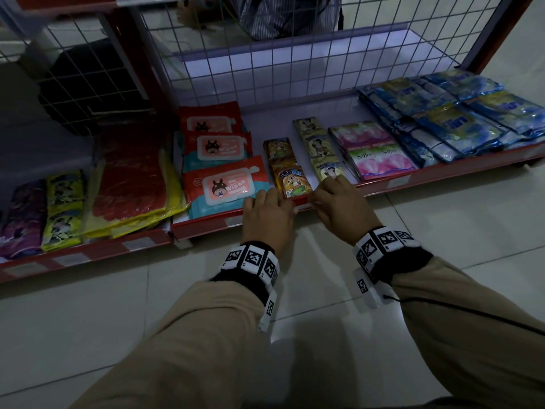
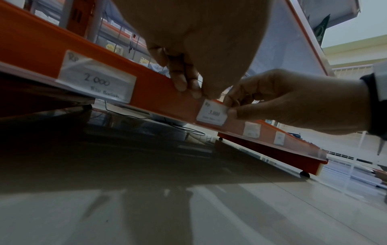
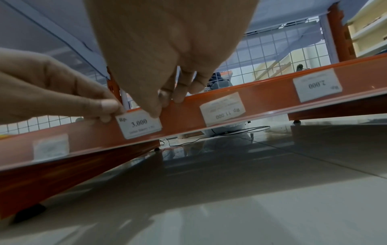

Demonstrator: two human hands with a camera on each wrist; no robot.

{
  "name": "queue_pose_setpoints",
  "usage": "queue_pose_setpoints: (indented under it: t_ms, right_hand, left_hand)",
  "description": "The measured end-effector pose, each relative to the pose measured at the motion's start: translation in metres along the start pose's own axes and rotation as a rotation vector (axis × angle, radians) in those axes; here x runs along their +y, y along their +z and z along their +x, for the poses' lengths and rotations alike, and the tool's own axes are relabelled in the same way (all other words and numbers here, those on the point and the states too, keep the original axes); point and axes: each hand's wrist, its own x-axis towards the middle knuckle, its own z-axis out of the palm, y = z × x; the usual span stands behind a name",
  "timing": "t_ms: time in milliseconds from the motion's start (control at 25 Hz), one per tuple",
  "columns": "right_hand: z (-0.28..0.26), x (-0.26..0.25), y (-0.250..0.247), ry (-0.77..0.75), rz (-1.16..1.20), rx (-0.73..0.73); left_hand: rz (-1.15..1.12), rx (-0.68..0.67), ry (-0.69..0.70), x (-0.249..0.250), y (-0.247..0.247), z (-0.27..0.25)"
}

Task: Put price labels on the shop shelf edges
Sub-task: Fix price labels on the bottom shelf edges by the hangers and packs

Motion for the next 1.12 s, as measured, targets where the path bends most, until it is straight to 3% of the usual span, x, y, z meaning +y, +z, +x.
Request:
queue_pose_setpoints:
  t_ms: [440, 880, 1120]
  right_hand:
    - [-0.004, 0.003, 0.008, 0.007, -0.014, 0.011]
    - [-0.027, 0.034, -0.012, 0.160, -0.073, 0.099]
    - [-0.030, 0.046, -0.010, 0.173, -0.053, 0.114]
  left_hand:
    - [0.023, 0.013, 0.018, -0.003, 0.004, 0.001]
    - [0.023, 0.107, 0.000, 0.009, -0.002, -0.008]
    - [-0.025, 0.034, 0.211, 0.044, 0.002, 0.003]
